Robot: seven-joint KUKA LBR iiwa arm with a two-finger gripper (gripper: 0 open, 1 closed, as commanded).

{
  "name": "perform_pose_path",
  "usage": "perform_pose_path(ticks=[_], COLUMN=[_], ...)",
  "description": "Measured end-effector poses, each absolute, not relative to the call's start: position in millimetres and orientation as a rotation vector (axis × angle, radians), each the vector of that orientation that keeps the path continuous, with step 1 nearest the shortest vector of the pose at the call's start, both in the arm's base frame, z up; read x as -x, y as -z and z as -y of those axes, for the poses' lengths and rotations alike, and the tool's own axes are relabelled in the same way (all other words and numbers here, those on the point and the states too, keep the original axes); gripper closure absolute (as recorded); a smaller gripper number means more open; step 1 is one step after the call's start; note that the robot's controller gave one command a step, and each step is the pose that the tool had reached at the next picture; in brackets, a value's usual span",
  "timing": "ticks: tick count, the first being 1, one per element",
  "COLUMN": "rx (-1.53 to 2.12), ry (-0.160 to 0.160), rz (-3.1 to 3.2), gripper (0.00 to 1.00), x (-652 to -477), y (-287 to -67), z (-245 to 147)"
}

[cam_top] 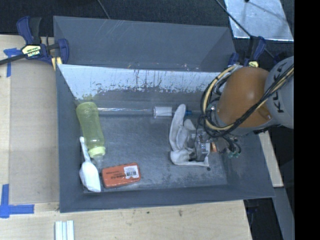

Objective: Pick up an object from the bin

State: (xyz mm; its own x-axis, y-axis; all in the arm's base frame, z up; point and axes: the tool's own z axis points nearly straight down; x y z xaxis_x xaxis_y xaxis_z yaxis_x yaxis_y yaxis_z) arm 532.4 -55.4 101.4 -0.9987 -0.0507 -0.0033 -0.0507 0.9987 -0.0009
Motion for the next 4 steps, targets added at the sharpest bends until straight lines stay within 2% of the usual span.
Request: perform_pose_path(ticks=[4], rx=[0.077], ry=[0.002], rz=[-3.135], gripper=[1.00], x=[-533.5], y=[-144.1], z=[55.6])
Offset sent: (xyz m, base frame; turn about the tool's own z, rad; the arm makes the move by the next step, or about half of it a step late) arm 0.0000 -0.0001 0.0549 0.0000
